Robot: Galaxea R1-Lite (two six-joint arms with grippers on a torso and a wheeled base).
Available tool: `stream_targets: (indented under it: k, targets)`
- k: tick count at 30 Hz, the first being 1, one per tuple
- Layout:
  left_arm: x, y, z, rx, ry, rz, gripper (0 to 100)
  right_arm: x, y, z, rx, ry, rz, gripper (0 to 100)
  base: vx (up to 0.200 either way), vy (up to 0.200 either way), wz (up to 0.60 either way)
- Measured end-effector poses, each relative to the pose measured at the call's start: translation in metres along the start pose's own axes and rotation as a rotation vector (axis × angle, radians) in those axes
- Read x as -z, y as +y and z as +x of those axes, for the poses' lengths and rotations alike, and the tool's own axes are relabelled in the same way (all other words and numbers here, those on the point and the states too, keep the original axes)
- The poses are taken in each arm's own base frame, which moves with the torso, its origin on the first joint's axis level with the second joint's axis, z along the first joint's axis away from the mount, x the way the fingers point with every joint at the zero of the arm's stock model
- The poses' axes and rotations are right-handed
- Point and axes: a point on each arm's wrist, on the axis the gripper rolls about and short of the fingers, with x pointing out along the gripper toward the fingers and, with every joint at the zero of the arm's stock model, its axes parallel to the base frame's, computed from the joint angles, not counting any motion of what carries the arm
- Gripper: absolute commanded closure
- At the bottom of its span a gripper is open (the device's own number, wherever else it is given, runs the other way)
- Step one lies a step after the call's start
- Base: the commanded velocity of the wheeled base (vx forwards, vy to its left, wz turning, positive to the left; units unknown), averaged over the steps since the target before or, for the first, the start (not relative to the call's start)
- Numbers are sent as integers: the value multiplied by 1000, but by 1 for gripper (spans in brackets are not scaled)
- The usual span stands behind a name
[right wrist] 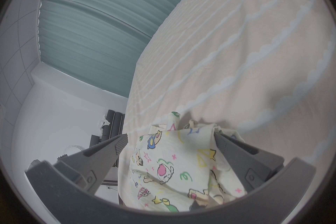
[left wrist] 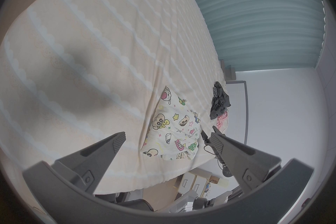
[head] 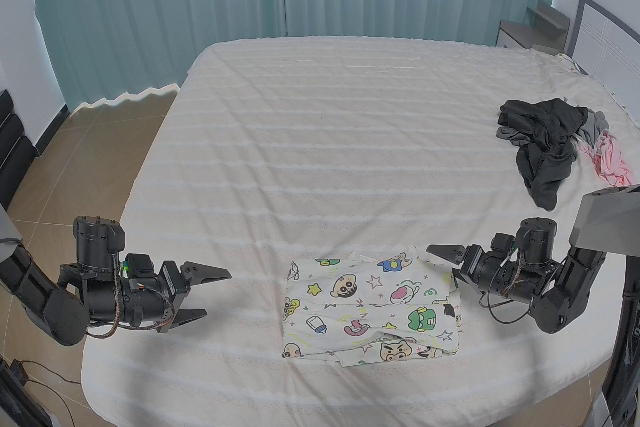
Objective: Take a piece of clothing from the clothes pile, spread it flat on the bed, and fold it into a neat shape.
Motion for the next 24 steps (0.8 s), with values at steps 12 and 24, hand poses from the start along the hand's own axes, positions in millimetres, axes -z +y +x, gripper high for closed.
stream_targets:
  k: [12, 24]
  targets:
    - [0, 0, 0, -1, -1, 0, 0, -8, -8, 15, 34, 13, -75, 100, 0, 0, 0]
    - [0, 0, 0, -1, -1, 0, 0, -21, -10, 11, 57, -87, -94, 100, 0, 0, 0]
